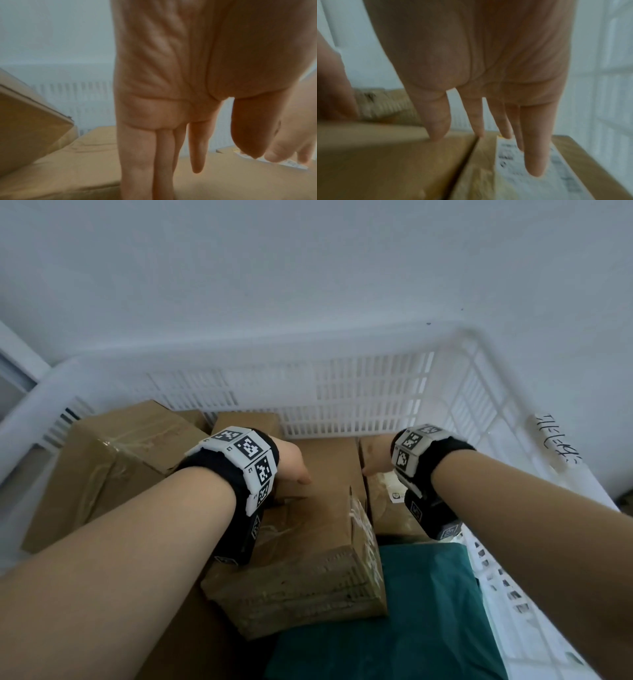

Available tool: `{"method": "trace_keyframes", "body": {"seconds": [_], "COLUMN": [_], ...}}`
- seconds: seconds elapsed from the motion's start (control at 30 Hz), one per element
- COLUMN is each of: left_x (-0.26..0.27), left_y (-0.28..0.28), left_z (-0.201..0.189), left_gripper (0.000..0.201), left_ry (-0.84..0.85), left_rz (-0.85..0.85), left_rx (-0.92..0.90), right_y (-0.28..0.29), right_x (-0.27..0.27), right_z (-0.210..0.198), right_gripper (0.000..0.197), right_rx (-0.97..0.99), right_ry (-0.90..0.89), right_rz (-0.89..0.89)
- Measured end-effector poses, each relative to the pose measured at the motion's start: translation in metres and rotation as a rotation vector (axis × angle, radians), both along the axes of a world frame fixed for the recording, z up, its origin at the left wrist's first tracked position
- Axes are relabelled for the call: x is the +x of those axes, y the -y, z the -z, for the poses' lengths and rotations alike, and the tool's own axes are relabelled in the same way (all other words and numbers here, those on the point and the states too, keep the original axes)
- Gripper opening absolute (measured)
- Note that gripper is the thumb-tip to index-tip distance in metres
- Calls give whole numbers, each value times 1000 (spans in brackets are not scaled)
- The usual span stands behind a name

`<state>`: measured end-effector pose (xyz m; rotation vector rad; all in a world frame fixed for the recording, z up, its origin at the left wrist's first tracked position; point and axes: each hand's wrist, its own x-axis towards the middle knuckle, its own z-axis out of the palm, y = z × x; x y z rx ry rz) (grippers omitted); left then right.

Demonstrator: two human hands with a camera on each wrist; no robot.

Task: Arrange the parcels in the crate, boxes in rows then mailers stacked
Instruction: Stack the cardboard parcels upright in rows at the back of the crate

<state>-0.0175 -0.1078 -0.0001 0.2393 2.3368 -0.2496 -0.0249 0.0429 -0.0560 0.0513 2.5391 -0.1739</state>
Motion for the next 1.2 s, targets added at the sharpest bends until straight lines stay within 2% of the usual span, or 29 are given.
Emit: {"method": "trace_keyframes", "body": {"seconds": [0.07, 0.17, 0.23, 0.33, 0.47, 0.57, 0.67, 0.73, 0.83, 0.9, 0.97, 1.07, 1.13, 1.17, 1.2], "left_x": [0, 5, 9, 18, 29, 37, 45, 48, 48, 48, 45, 42, 42, 42, 41], "left_y": [7, 17, 23, 32, 48, 58, 67, 73, 82, 86, 86, 84, 85, 80, 81], "left_z": [1, 1, 0, -4, -7, -18, -32, -34, -36, -42, -48, -59, -62, -67, -63], "left_gripper": [49, 55, 55, 47, 44, 40, 26, 28, 37, 44, 54, 62, 49, 45, 46], "left_ry": [5, 69, 87, 125, 183, 112, 24, -39, -76, -114, -166, -105, -47, -40, -13], "left_rz": [-54, -157, -207, -232, -287, -292, -194, -113, -92, -54, -80, -342, -567, -606, -646], "left_rx": [48, 124, 169, 210, 259, 367, 443, 460, 501, 502, 581, 895, 1138, 1197, 1211], "right_y": [9, 24, 36, 53, 71, 82, 88, 87, 76, 63, 47, 30, 25, 21, 22], "right_x": [3, 14, 28, 51, 75, 87, 96, 101, 110, 116, 119, 125, 130, 134, 135], "right_z": [-19, -40, -50, -62, -67, -65, -67, -71, -85, -97, -106, -114, -112, -114, -108], "right_gripper": [26, 44, 53, 70, 98, 105, 108, 106, 98, 88, 79, 67, 44, 33, 29], "right_rx": [-65, -221, -249, -111, -3, 60, 20, -41, -140, -236, -367, -562, -700, -785, -900], "right_ry": [22, 156, 201, 198, 250, 215, 135, 82, -12, -70, -113, -181, -198, -219, -202], "right_rz": [26, 84, 79, -68, -180, -212, -151, -96, 7, 113, 265, 477, 594, 661, 740]}}
